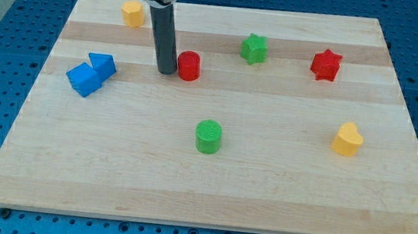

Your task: Push the red star a bit left

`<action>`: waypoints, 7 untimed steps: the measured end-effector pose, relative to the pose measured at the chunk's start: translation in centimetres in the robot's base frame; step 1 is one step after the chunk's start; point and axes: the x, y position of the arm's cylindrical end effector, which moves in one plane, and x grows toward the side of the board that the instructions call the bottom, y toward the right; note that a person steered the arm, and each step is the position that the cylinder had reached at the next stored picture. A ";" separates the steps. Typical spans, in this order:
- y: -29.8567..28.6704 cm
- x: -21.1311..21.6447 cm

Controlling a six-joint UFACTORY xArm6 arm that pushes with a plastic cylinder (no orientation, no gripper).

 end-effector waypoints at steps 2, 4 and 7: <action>11.4 -0.3; 19.0 2.5; 29.9 -5.7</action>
